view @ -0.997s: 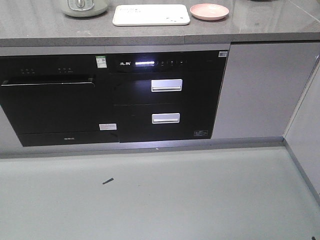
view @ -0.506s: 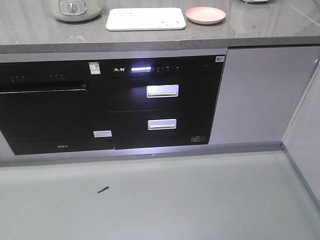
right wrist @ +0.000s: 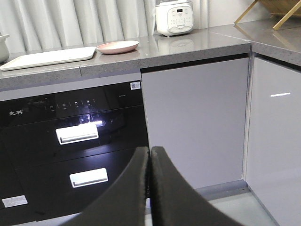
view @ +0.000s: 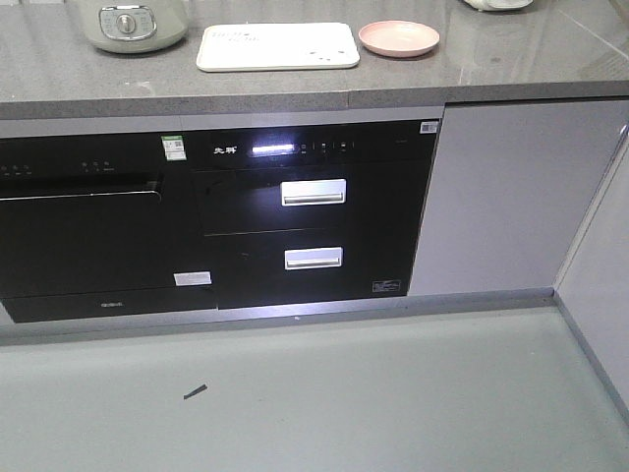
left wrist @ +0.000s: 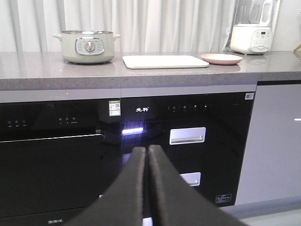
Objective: Transfer vegetables to tray and serve
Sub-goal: 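Drive the base toward the counter with the pot and tray, then drive closer and align the base facing the tray and plate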
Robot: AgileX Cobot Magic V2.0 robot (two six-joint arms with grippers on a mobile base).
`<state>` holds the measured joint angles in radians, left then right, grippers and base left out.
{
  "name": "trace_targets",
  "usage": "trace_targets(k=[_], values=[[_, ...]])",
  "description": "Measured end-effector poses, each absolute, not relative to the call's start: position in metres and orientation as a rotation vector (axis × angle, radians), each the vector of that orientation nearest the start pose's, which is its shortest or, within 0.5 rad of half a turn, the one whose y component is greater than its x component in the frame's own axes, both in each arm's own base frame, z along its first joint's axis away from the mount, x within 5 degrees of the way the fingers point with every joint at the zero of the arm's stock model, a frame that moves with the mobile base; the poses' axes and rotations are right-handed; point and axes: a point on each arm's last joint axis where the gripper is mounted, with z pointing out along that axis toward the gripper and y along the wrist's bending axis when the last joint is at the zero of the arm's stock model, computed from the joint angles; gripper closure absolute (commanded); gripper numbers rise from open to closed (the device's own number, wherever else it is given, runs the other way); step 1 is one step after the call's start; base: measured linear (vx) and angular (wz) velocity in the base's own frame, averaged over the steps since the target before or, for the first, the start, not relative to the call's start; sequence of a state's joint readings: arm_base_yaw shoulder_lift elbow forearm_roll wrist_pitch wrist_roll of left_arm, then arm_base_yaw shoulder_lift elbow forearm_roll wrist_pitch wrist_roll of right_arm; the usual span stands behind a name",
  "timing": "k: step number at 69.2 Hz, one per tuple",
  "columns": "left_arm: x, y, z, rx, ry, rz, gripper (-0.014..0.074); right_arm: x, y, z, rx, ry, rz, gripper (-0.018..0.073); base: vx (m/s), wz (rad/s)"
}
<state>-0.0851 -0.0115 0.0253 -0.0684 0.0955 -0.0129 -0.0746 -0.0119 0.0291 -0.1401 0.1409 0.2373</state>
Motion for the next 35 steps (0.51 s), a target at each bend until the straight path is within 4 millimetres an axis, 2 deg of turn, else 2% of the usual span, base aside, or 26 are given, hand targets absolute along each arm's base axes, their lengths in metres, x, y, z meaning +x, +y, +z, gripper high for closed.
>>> trace_targets(k=[35], values=[[0.0564, -0.0054, 0.1966, 0.008, 1.594, -0.135, 0.0602, 0.0562, -0.0060, 0.1913, 0.157, 1.633, 0.002, 0.0562, 0.11, 0.01]])
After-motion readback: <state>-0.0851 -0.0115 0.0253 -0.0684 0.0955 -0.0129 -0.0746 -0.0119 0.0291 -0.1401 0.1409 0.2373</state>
